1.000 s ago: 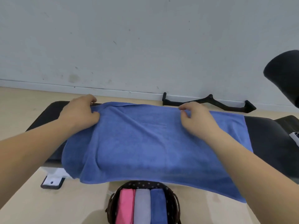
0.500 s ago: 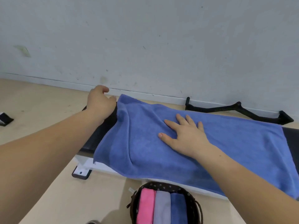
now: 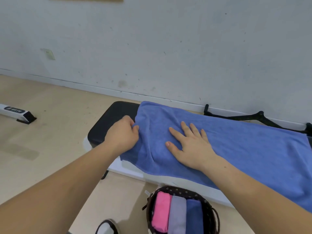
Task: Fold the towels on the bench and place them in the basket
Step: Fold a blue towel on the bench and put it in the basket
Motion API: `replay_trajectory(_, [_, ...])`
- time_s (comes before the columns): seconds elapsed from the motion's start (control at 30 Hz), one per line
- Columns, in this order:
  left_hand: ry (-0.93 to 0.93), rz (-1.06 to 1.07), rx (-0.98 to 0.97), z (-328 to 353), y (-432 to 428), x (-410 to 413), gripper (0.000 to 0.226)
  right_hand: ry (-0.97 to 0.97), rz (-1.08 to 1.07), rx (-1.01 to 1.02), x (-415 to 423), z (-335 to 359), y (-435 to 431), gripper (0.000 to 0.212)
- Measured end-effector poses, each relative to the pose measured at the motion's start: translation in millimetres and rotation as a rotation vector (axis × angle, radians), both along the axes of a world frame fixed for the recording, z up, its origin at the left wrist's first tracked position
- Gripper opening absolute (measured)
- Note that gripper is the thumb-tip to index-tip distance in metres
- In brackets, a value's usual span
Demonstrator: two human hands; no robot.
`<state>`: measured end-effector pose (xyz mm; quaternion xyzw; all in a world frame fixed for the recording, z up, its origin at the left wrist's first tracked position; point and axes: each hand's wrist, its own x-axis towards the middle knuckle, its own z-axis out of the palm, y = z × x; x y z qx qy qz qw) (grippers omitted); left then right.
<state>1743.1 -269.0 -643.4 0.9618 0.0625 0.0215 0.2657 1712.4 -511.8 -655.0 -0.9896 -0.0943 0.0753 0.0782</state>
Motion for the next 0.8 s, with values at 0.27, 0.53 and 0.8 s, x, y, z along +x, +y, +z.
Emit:
replay_trajectory(0.27, [-0.05,0.093,-0.001,5.1,45.6,-16.1,0.038,0.018,0.027,0.123,-1.9,5.7,8.0,0.067])
replay_trajectory(0.53, [-0.146,-0.274,0.149,15.4,-23.8,-36.0,0.044,-0.122,-0.062,0.2,-30.4,24.2,-35.1,0.053])
replay_trajectory(0.8, [-0.188,-0.684,0.121,14.3,-161.3,-55.3,0.041,-0.156,-0.626,0.052,-82.1,39.7,-154.9,0.064])
